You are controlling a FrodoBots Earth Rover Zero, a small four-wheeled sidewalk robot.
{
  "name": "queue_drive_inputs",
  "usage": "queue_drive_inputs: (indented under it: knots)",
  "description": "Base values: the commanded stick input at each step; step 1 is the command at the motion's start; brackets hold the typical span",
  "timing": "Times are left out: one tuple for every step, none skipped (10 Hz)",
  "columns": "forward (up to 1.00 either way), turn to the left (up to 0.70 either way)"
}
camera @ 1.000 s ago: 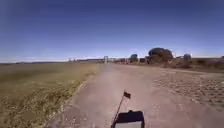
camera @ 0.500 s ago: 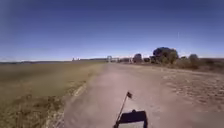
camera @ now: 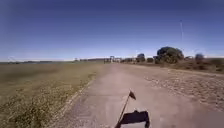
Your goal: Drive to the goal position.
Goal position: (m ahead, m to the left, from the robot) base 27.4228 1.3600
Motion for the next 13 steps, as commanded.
queue_drive_inputs:
  knots:
    - [1.0,0.0]
    - [1.0,0.0]
    - [1.0,0.0]
    - [1.0,0.0]
    - [1.0,0.0]
    - [1.0,0.0]
    - [1.0,0.0]
    - [1.0,0.0]
    - [1.0,0.0]
    - [1.0,0.0]
    - [1.0,0.0]
    - [1.0,0.0]
    - [1.0,0.0]
